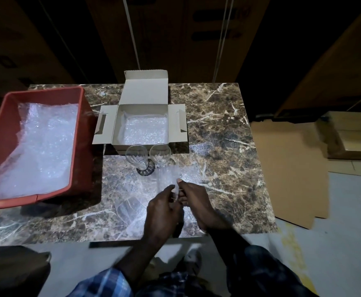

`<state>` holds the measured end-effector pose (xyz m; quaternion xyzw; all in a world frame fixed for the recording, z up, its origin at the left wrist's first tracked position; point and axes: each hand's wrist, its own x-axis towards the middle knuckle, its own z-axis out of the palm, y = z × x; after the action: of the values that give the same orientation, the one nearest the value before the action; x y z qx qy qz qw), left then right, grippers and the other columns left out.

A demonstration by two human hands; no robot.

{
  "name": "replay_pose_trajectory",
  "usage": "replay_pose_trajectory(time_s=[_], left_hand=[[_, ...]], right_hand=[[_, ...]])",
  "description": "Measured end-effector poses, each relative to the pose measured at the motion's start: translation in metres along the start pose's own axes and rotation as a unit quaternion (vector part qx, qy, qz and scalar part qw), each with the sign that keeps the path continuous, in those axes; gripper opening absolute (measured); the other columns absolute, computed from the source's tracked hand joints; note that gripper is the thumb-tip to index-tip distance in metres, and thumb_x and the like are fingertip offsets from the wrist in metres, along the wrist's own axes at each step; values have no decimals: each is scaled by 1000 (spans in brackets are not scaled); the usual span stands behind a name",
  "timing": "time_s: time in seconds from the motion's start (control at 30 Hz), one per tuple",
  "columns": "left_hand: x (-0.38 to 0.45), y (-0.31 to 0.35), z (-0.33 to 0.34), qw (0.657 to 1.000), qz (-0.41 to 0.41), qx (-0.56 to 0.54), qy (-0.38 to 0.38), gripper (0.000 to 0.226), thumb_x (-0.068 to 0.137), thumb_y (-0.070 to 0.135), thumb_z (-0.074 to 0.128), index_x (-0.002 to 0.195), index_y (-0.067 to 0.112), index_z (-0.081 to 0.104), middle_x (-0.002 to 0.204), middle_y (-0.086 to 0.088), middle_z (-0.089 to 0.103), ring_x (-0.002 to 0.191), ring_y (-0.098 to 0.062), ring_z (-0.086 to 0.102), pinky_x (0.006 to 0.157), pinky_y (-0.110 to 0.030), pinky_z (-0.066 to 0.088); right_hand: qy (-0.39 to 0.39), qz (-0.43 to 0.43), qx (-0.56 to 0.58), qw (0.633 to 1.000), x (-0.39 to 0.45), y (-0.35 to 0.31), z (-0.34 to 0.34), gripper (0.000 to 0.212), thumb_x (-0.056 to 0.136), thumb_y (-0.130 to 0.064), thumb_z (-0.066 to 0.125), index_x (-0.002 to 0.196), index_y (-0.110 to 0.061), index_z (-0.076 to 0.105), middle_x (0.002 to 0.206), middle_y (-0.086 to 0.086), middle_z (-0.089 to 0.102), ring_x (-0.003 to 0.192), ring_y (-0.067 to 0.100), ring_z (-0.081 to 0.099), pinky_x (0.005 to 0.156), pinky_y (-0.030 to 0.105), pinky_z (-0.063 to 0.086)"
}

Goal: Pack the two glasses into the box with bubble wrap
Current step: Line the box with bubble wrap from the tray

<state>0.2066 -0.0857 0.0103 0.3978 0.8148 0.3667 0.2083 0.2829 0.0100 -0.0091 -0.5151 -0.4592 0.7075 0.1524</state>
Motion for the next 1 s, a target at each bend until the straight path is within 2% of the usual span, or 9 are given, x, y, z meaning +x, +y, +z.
replay_pose_trajectory(time_s=[0.13,0.2,0.27,0.33,0.47,0.6,0.73,0.9,1.0], left_hand=[[-10,-3,5,997,-14,-81,5,42,84,-1,62,116,25,56,96,11,72,83,-2,69,72,-28,57],[-14,-12,2,997,5,-76,32,35,85,3,61,112,26,58,102,12,69,89,-2,68,73,-29,55],[-14,-24,2,998,53,-27,29,29,93,21,53,122,22,59,119,6,66,108,-11,63,88,-29,51],[-12,-39,8,992,107,64,-11,46,98,33,39,137,13,53,144,-5,52,134,-20,46,110,-27,34],[-10,-66,29,958,183,202,-90,60,104,37,27,157,8,24,166,-10,12,154,-24,9,122,-40,9],[-11,-79,37,932,205,271,-130,61,105,35,27,157,3,21,165,-15,15,153,-30,12,120,-48,10],[-12,-84,36,927,187,291,-144,62,105,38,28,156,3,23,164,-15,18,154,-28,11,120,-52,9],[-8,-81,33,931,189,276,-148,60,106,38,25,156,5,26,165,-12,16,154,-25,9,120,-52,6],[-3,-75,31,936,189,267,-134,58,106,35,23,157,7,23,166,-10,15,154,-22,6,121,-52,7]], right_hand=[[57,-25,-96,993,15,8,-10,46,89,-19,68,47,-21,50,44,-10,32,50,13,30,57,34,28],[91,-40,-146,984,19,9,-15,41,88,-26,68,50,-23,54,42,-10,34,51,14,32,58,33,29],[124,-57,-190,972,24,10,-25,39,89,-29,68,53,-21,54,44,-9,41,53,16,38,59,31,32],[151,-77,-232,958,26,8,-34,39,91,-26,67,57,-15,52,51,-5,48,57,20,44,59,31,35],[151,-99,-303,936,35,11,-45,18,90,-20,66,78,-7,66,70,6,62,70,23,56,66,33,43],[126,-95,-358,920,35,13,-44,27,92,-23,67,111,-4,69,93,10,70,83,21,59,73,26,42],[134,-139,-374,907,24,13,-38,39,95,-20,63,131,-7,57,118,16,68,105,32,65,88,36,52],[196,-278,-556,758,18,31,-22,52,91,-13,53,142,-12,42,131,16,49,112,33,51,92,45,46],[164,-319,-576,735,20,45,-16,52,94,-13,38,146,-9,42,152,20,39,137,36,40,112,47,34]])
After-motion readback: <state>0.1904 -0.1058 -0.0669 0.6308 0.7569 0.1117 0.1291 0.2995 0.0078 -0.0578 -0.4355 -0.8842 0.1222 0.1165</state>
